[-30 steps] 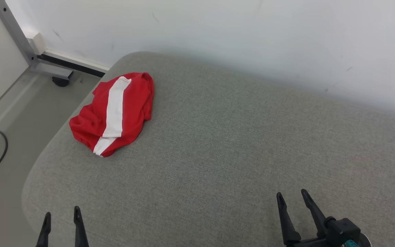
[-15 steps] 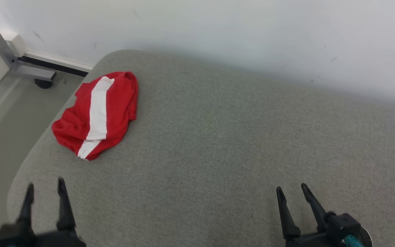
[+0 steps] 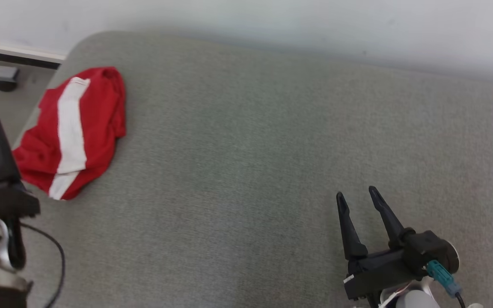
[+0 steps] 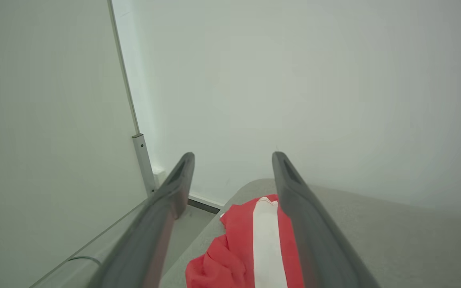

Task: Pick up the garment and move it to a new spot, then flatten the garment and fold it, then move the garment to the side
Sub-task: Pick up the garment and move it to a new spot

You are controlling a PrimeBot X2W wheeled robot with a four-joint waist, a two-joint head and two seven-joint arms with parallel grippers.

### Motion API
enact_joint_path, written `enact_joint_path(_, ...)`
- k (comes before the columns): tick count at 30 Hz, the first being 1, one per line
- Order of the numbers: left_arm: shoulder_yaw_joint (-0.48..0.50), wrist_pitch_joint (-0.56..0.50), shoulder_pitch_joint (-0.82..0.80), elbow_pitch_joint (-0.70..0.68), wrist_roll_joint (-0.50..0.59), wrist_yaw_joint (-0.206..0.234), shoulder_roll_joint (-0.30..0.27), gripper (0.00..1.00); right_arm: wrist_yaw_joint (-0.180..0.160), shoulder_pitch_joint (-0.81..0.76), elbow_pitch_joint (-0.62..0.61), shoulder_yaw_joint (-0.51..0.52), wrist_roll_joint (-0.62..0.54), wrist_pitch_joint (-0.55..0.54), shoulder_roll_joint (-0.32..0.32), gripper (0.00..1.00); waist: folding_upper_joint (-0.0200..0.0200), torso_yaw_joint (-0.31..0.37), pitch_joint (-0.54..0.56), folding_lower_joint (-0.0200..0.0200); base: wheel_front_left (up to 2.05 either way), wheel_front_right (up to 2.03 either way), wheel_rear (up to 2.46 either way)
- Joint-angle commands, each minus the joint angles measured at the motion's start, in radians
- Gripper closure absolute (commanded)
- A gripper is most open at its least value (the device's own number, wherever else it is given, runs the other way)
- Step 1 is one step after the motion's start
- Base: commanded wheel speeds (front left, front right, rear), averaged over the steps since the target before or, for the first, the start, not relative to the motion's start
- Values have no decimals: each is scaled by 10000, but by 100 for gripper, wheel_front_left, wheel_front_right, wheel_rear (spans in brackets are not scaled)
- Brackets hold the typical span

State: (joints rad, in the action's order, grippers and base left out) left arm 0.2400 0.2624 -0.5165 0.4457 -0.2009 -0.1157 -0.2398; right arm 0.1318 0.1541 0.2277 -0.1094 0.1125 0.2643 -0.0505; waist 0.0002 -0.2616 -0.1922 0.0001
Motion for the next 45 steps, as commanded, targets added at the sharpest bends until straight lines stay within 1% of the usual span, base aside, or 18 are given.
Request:
enact_joint_path(1, 55, 7, -549, 363, -285, -83, -172, 0, -27, 174, -80, -67, -103, 9, 7, 0, -2, 671, -733, -1, 0, 0, 0)
enact_joint_path(5, -251, -211, -1688, 1402, -547, -128, -768, 0, -27, 431, -214, -127, -250, 9, 9, 0, -2, 989, -1179, -1, 0, 0, 0)
enact_joint_path(8, -625, -360, -2376, 2080, -547, -134, -1227, 0, -27, 655, -320, -141, -457, 9, 12, 0, -2, 1194, -1454, -1, 0, 0, 0)
enact_joint_path(12, -1002, -788, -3054, 3015, -1066, -144, -1696, 0, -27, 851, -478, -250, -561, 9, 9, 0, -2, 1512, -1663, -1, 0, 0, 0)
enact_joint_path(14, -1253, -1136, -3273, 3451, -1448, -146, -1925, 0, -27, 921, -561, -269, -579, 9, 10, 0, -2, 1649, -1720, -1, 0, 0, 0)
enact_joint_path(15, -1357, -1453, -3313, 3691, -1584, -147, -2001, 0, -27, 934, -590, -275, -595, 8, 13, 0, -2, 1710, -1734, -1, 0, 0, 0)
enact_joint_path(16, -1357, -1453, -3313, 3691, -1584, -147, -2001, 0, -27, 934, -590, -275, -595, 8, 13, 0, -2, 1710, -1734, -1, 0, 0, 0)
enact_joint_path(17, -1443, -1697, -3367, 3874, -1785, -146, -2080, 0, -27, 938, -617, -299, -601, 8, 10, 0, -2, 1788, -1753, -1, 0, 0, 0)
enact_joint_path(20, -1652, -2270, -3613, 4294, -2263, -144, -2498, 0, -27, 987, -703, -311, -637, 9, 10, 0, -2, 1999, -1849, -1, 0, 0, 0)
enact_joint_path(27, -1830, -3414, -3889, 5261, -3363, -138, -3120, 0, -27, 1055, -825, -213, -691, 9, 10, 0, -2, 2456, -2022, -1, 0, 0, 0)
enact_joint_path(29, -1828, -3795, -3924, 5482, -3788, -138, -3151, 0, -27, 1056, -861, -188, -692, 9, 10, 0, -2, 2547, -2078, -1, 0, 0, 0)
enact_joint_path(36, -2294, -5310, -4177, 6106, -4483, -139, -3386, 0, -27, 1115, -945, -171, -738, 9, 10, 0, -2, 2652, -2243, -1, 0, 0, 0)
enact_joint_path(42, -2701, -6330, -4345, 6721, -4707, -139, -3481, 0, -28, 1181, -981, -278, -775, 9, 10, 0, -2, 2724, -2355, -1, 0, 0, 0)
enact_joint_path(44, -2822, -6486, -4345, 6851, -4744, -139, -3490, 0, -28, 1195, -982, -313, -747, 9, 10, 0, -2, 2758, -2357, -1, 0, 0, 0)
enact_joint_path(45, -2856, -6533, -4330, 6952, -4749, -139, -3522, 21, -28, 1195, -980, -327, -725, 7, 10, 0, -2, 2775, -2350, -1, 0, 0, 0)
